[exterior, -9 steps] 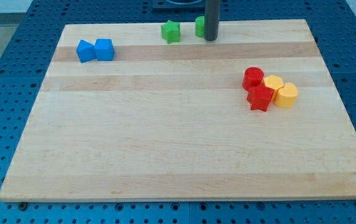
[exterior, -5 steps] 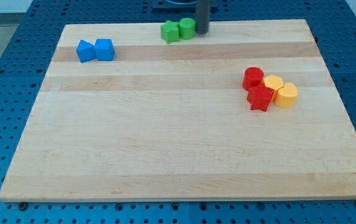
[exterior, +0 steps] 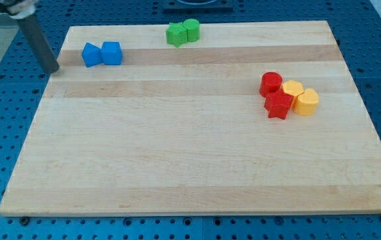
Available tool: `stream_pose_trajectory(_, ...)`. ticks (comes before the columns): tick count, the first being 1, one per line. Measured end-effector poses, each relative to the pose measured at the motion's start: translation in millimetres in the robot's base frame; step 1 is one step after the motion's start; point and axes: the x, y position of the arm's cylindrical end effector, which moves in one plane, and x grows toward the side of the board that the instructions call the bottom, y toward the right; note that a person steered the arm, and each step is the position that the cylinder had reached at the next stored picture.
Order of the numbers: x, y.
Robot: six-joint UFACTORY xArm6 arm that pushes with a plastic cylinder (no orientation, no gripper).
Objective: Push the blue blocks towards the green blocks
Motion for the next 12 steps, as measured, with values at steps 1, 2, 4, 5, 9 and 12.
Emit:
stream_pose_trajectory(1,-12.4,38.5)
stream_pose_trajectory(2,-19.8,94.1)
stream_pose_trajectory(4,-31.3,149.6)
stream_pose_trajectory(5,-32.0,195.6)
stream_pose_trajectory(9,-41.8,70.5)
stream_pose_trajectory(12,-63.7,72.7)
